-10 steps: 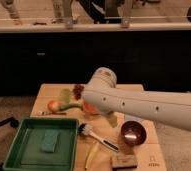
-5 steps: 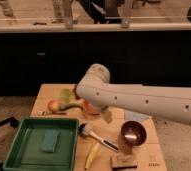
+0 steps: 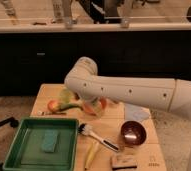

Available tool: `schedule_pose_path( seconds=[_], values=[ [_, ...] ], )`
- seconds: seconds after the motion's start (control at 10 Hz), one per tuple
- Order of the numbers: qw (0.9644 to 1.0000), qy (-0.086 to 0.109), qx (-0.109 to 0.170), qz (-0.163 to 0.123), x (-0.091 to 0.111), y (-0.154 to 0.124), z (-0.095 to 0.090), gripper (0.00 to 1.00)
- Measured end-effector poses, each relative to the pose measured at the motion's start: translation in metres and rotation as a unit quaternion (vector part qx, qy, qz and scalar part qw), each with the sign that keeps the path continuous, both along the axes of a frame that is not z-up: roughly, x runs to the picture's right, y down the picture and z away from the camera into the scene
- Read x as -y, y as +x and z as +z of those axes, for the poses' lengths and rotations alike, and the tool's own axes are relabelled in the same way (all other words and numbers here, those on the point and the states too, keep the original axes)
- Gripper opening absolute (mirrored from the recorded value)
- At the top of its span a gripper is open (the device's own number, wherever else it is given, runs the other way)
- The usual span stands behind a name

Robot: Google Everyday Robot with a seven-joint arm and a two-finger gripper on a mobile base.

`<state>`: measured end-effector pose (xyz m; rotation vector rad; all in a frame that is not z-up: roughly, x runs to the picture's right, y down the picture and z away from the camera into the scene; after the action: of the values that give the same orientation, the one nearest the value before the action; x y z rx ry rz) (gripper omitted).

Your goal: Place apple in plastic cup

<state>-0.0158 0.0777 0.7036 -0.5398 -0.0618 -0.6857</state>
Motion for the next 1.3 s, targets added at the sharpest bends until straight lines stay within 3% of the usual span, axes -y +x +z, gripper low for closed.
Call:
schedule_pose_path(
  seconds=[0.6,1.0,1.3],
  values=[
    [0.9989,-0.019,0.027,-0.034,0.015,-0.056,0.022,0.8],
    [0.9966,-0.035,0.049,-0.057,0.003,-0.093,0.037,0.8],
    [0.9947,-0.038,0.051,-0.08,-0.005,-0.105,0.039,0.8]
  ],
)
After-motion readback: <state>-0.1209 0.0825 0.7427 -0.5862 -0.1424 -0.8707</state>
